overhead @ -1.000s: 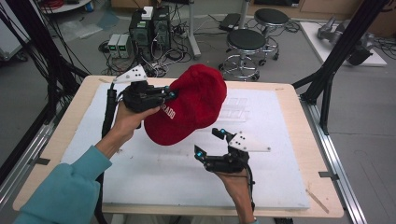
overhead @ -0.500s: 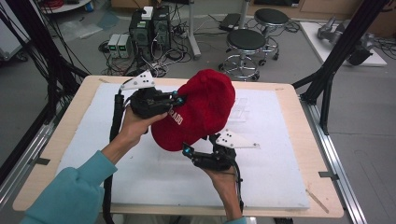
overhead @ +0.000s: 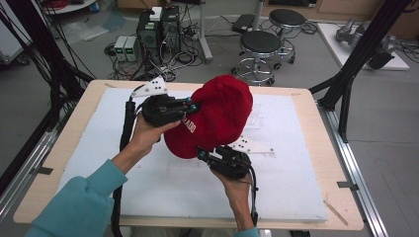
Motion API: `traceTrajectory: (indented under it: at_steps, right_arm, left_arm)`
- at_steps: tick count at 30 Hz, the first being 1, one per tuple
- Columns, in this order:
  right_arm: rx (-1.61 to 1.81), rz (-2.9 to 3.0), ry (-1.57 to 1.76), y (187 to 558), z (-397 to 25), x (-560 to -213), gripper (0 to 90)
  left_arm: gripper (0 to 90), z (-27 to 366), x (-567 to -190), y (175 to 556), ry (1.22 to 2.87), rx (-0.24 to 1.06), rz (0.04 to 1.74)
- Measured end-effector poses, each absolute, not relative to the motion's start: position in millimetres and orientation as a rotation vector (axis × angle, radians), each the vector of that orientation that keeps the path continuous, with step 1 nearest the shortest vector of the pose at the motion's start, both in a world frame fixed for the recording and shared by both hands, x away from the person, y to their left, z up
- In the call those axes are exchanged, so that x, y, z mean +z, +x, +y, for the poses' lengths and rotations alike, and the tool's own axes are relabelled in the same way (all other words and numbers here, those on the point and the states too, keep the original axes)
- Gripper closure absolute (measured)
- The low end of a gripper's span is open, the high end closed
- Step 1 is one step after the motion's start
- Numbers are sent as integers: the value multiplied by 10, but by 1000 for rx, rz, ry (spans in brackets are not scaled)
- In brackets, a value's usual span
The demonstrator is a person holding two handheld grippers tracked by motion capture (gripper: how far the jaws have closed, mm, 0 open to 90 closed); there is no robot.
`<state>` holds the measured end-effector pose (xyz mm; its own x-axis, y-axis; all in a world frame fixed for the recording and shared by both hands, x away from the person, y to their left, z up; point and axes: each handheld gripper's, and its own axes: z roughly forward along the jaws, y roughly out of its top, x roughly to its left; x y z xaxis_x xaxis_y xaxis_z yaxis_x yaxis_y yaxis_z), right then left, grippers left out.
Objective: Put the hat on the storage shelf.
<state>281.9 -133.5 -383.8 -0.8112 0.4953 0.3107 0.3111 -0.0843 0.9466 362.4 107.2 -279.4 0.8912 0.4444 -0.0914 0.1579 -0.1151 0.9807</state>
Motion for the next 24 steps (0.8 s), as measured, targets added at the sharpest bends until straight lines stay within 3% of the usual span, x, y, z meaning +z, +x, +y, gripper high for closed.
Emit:
traceTrajectory:
  at_steps: [3,13,16,17,20,21,23,24]
  right_arm:
    - [2083,2028,885,2827,-1350,-3835,847]
    - [2078,2048,890,2799,-1360,-3825,853]
    - [2053,2058,889,2789,-1358,-3823,853]
    - [2025,2073,897,2789,-1358,-3828,853]
    - [2011,2081,904,2788,-1362,-3834,854]
    - [2010,2080,900,2790,-1366,-3835,854]
    - [2007,2069,917,2790,-1381,-3829,854]
    - [2007,2069,917,2790,-1381,-3829,854]
  left_arm:
    - [858,1057,-2799,3621,1684,250,456]
    - [834,1064,-2809,3629,1708,249,459]
    - [769,1078,-2812,3637,1712,251,473]
    - [609,1083,-2810,3641,1708,255,480]
    - [354,1107,-2819,3673,1700,239,504]
    - [354,1112,-2828,3687,1706,229,508]
    - [106,1130,-2851,3716,1738,211,527]
    - [106,1130,-2851,3716,1738,211,527]
